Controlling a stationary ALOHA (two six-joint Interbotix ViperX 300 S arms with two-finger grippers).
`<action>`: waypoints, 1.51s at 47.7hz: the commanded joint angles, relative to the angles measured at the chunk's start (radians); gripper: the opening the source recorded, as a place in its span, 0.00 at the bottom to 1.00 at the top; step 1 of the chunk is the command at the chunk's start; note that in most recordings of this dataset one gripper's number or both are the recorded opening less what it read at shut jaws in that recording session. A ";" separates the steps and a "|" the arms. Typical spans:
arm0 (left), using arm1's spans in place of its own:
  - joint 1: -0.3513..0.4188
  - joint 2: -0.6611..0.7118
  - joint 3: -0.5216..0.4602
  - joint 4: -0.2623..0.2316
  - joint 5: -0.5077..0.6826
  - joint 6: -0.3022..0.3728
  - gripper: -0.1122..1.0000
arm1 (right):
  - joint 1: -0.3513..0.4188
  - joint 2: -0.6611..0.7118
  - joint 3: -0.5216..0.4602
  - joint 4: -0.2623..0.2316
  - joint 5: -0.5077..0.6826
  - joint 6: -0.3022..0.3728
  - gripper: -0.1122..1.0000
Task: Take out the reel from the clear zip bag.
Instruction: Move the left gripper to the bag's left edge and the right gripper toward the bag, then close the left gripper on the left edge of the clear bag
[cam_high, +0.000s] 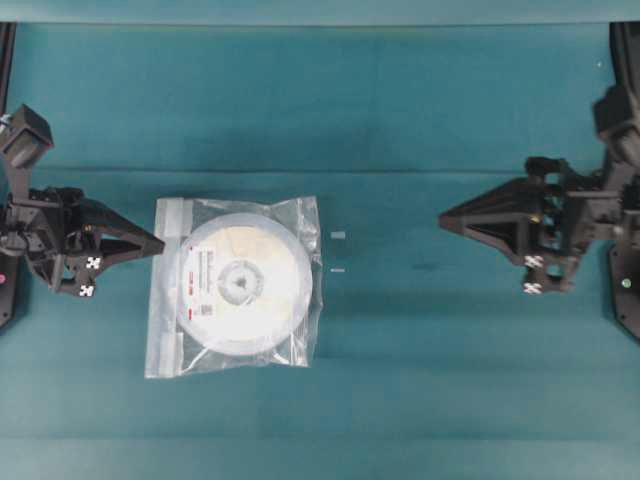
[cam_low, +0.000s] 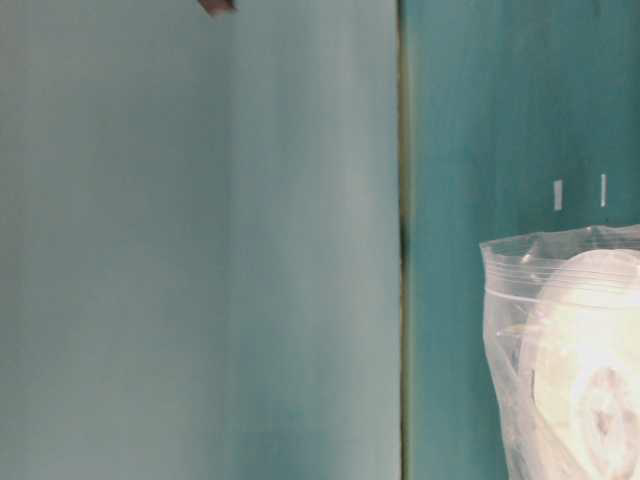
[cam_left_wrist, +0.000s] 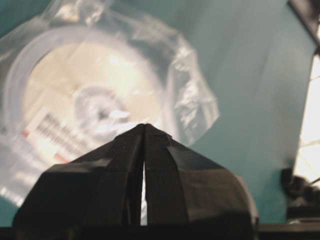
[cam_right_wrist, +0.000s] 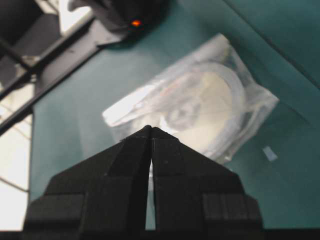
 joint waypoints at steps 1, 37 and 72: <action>0.011 0.003 0.011 0.003 0.003 -0.021 0.09 | -0.008 0.049 -0.041 0.034 -0.009 0.011 0.11; 0.021 0.169 0.156 0.003 -0.170 -0.183 0.93 | -0.028 0.178 -0.098 0.055 -0.038 0.011 0.12; -0.009 0.561 0.114 0.003 -0.483 -0.247 0.93 | -0.037 0.178 -0.097 0.057 -0.048 0.011 0.30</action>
